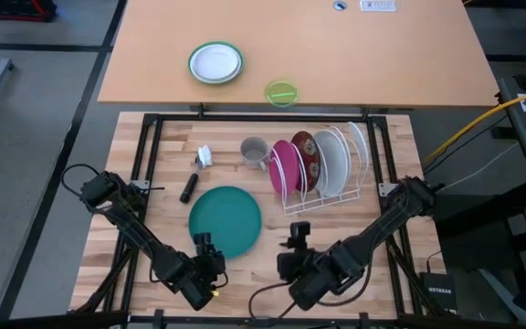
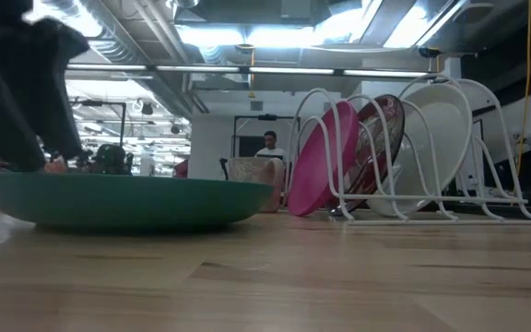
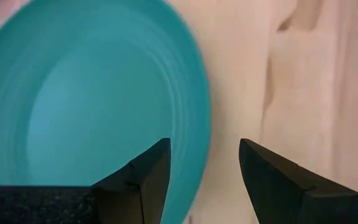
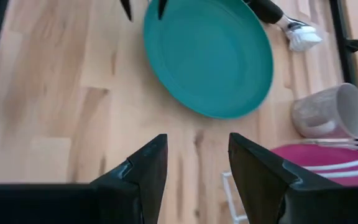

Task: Sort dishes
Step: Put the green plate in the white dish rack

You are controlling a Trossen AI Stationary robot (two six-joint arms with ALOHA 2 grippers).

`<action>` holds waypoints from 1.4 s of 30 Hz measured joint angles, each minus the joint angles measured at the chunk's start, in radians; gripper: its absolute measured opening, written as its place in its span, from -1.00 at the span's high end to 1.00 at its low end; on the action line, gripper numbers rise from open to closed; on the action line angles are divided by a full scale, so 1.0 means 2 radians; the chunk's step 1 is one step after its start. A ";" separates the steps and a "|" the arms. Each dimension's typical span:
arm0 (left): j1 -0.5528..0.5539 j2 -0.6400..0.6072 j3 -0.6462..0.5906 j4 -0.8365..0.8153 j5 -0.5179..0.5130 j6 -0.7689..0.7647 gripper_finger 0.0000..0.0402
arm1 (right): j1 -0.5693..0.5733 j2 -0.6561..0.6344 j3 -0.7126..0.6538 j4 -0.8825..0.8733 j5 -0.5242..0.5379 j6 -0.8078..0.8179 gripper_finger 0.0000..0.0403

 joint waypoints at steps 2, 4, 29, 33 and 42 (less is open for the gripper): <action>0.003 0.000 -0.016 0.016 -0.001 -0.003 0.10 | 0.006 0.006 0.000 0.010 0.000 0.016 0.13; 0.004 0.000 -0.031 0.032 -0.001 -0.004 0.10 | 0.007 0.009 0.000 0.017 0.000 0.034 0.13; 0.043 0.001 -0.089 0.139 -0.055 0.016 0.93 | -0.016 0.010 0.000 0.070 0.064 0.173 0.13; 0.025 0.001 -0.078 0.138 -0.126 -0.005 0.97 | -0.038 0.010 0.000 0.044 0.089 0.216 0.13; -0.012 0.001 -0.035 0.141 -0.274 -0.009 0.99 | -0.104 0.010 0.000 0.033 0.027 0.278 0.13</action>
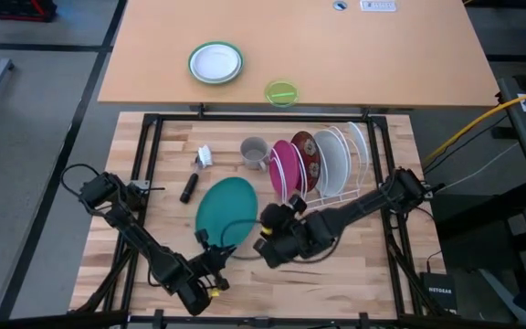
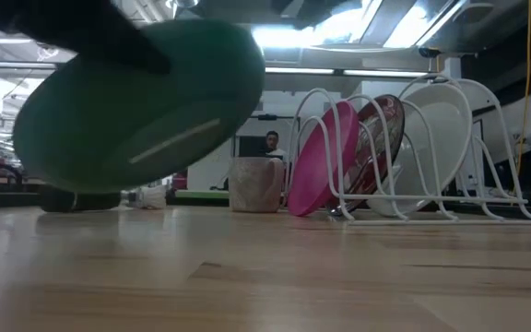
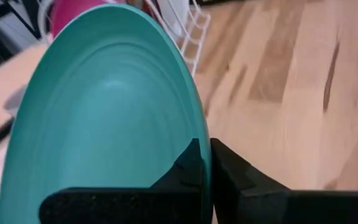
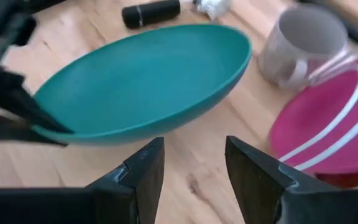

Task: Sort dishes
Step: Put the green plate in the white dish rack

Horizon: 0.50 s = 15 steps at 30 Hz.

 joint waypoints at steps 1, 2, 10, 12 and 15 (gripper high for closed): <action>0.000 0.000 0.003 0.001 -0.008 0.000 0.99 | -0.007 0.000 0.000 0.002 -0.012 0.010 0.13; 0.001 0.000 0.005 0.000 -0.016 0.002 0.99 | -0.014 0.000 0.000 0.006 -0.028 0.022 0.13; 0.012 0.000 0.007 -0.001 -0.040 0.031 0.99 | -0.056 0.000 0.001 0.089 -0.081 0.056 0.13; 0.015 0.000 0.007 -0.003 -0.045 0.031 0.99 | -0.063 0.000 0.001 0.104 -0.081 0.056 0.13; 0.015 0.000 0.007 -0.003 -0.054 0.035 0.99 | -0.072 0.000 0.001 0.105 -0.083 0.065 0.13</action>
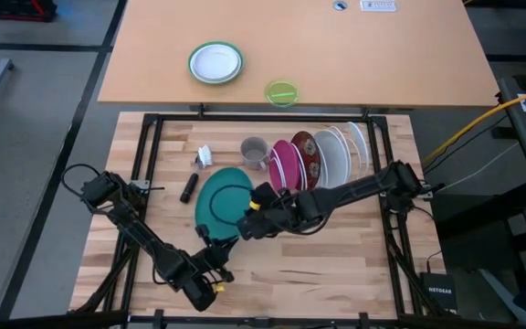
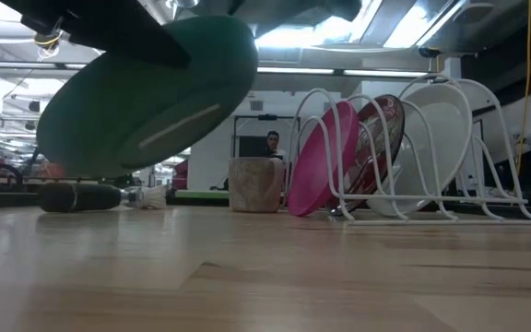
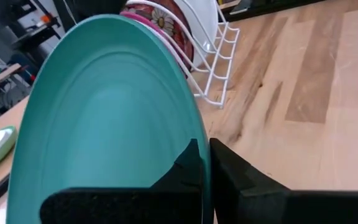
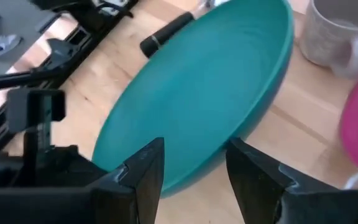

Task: Sort dishes
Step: Put the green plate in the white dish rack

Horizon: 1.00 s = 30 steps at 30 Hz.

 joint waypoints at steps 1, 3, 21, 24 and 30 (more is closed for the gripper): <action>-0.001 0.000 0.000 0.000 -0.001 0.001 0.99 | -0.001 0.000 0.000 -0.007 -0.001 0.010 0.13; -0.002 0.000 0.000 0.000 -0.001 0.004 1.00 | -0.003 -0.001 0.000 -0.027 -0.001 0.031 0.13; -0.003 0.001 0.000 0.085 -0.044 0.082 1.00 | -0.013 0.024 0.001 -0.028 -0.018 0.068 0.13; -0.003 0.001 0.000 0.092 -0.048 0.094 1.00 | -0.015 0.026 0.000 -0.027 -0.005 0.067 0.13; -0.001 0.001 0.000 0.091 -0.062 0.092 1.00 | -0.021 0.029 -0.001 0.006 -0.005 0.045 0.21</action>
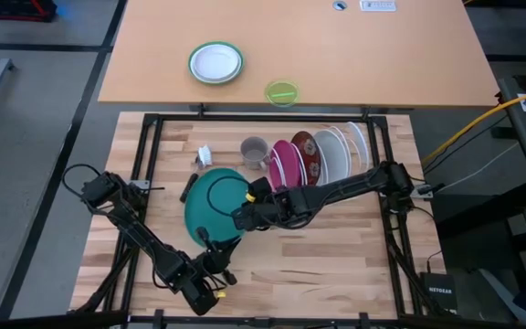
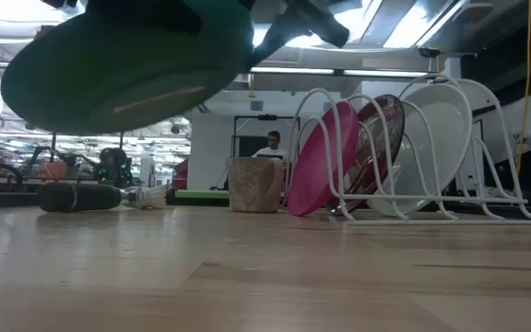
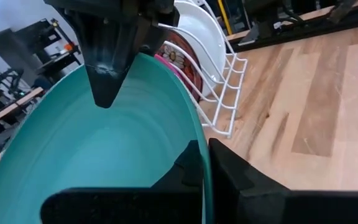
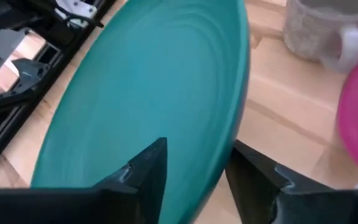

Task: Sort dishes
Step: Put the green plate in the white dish rack

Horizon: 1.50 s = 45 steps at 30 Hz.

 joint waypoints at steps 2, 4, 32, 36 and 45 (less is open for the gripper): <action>0.002 0.000 0.000 -0.001 -0.003 0.000 1.00 | -0.003 0.000 0.000 0.004 0.001 -0.010 0.31; 0.003 0.000 0.000 -0.001 -0.003 0.003 1.00 | -0.003 0.000 0.000 0.000 0.004 -0.016 0.45; -0.025 -0.006 0.004 0.050 0.019 0.077 0.24 | -0.024 -0.026 -0.001 -0.148 0.155 -0.096 0.91; -0.036 -0.006 0.005 0.050 0.019 0.076 0.23 | -0.024 -0.067 0.000 -0.197 0.171 -0.094 0.92; -0.040 -0.006 0.005 0.047 0.018 0.089 0.23 | -0.021 -0.199 0.001 -0.280 0.241 -0.093 0.93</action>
